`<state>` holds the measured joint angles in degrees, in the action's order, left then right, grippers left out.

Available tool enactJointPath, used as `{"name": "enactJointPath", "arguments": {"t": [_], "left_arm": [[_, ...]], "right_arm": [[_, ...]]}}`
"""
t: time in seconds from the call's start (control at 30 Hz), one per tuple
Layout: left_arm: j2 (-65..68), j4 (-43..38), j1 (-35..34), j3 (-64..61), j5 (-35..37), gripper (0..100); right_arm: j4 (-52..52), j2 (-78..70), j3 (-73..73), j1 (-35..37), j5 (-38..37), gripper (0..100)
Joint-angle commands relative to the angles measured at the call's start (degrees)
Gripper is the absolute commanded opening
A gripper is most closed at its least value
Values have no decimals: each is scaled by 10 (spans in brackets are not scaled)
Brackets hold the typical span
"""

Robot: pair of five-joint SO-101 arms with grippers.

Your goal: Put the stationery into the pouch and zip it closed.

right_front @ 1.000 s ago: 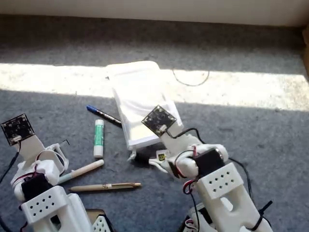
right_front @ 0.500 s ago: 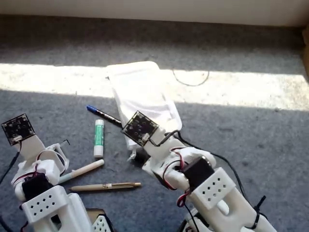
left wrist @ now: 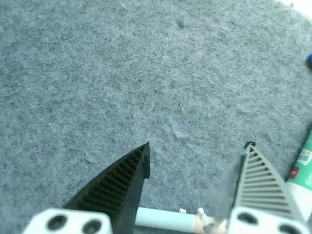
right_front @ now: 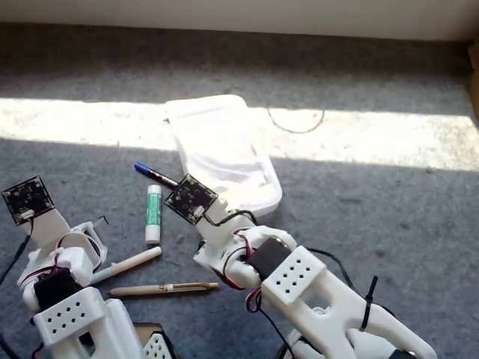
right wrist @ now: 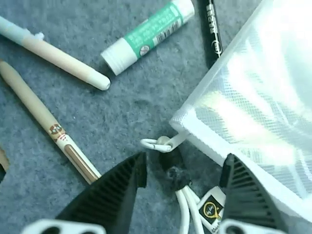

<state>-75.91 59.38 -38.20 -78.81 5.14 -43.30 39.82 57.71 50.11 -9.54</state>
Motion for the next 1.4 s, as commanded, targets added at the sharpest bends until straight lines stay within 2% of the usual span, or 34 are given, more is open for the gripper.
{"name": "enactJointPath", "arguments": {"t": [0.0, 0.2, 0.37, 0.47, 0.6, 0.83, 1.03, 1.2, 1.37], "left_arm": [[-8, -10, -1, 5, 3, 284], [-8, -10, -1, 5, 3, 284], [-8, -10, -1, 5, 3, 284], [-8, -10, -1, 5, 3, 284], [-8, -10, -1, 5, 3, 284], [-8, -10, -1, 5, 3, 284], [-8, -10, -1, 5, 3, 284], [-8, -10, -1, 5, 3, 284], [-8, -10, -1, 5, 3, 284]], "right_arm": [[68, -7, 15, 22, 33, 215], [134, -75, 38, 22, 31, 214], [131, -167, 11, -36, 25, 214], [80, -190, -29, -75, -21, 214], [-22, -174, -68, -94, -31, 214], [-67, -71, -76, -112, -33, 214], [-85, -47, -75, -91, -30, 214], [-46, -105, -76, -60, -30, 214], [-5, -190, -81, -58, -33, 214]]}}
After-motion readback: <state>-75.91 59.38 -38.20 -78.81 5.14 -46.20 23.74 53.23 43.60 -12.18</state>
